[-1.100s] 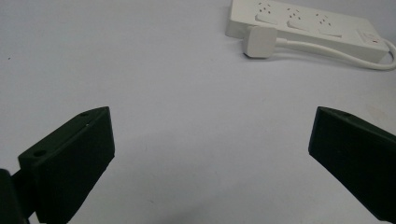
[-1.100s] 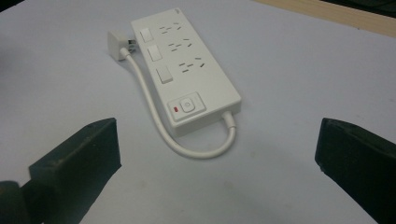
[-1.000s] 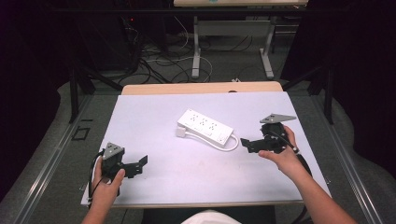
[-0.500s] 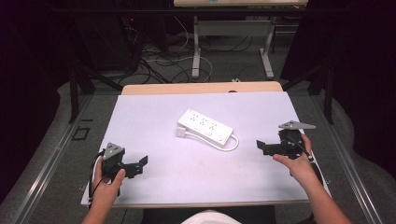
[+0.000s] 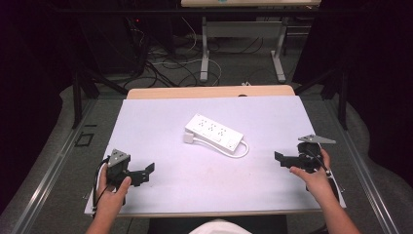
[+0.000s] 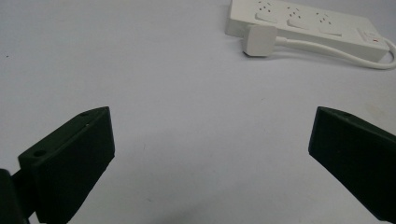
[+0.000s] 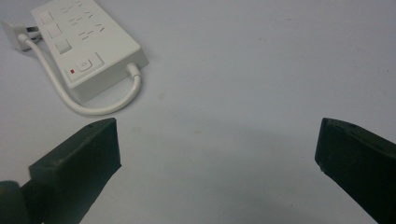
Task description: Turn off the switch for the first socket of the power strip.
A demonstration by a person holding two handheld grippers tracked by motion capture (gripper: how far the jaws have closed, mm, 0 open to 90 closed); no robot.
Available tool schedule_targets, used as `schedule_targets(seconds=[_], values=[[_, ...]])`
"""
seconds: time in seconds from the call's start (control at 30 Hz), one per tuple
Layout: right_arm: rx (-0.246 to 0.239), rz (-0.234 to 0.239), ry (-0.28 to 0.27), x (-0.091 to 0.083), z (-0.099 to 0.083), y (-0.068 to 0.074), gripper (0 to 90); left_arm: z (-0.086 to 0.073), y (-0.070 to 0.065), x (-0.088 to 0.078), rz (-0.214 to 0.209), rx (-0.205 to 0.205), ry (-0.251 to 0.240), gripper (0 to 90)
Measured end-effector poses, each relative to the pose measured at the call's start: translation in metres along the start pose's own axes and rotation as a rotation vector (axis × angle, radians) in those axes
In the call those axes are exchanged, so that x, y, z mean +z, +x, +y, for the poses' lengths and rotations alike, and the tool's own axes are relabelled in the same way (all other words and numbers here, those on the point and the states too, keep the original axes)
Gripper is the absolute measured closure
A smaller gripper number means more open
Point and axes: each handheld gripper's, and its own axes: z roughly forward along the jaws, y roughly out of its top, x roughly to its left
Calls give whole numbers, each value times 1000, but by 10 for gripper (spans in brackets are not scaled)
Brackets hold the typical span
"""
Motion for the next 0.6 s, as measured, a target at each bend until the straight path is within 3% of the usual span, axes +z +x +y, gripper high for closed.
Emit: schedule_targets(seconds=[0.23, 0.4, 0.6], values=[[-3, -32, -22, 4, -7, -6, 0, 0, 0, 0, -2, -2, 1, 1], [39, -42, -36, 6, -11, -10, 0, 0, 0, 0, -2, -1, 1, 1], [43, -59, -20, 9, -18, -16, 8, 0, 0, 0, -2, -1, 1, 1]])
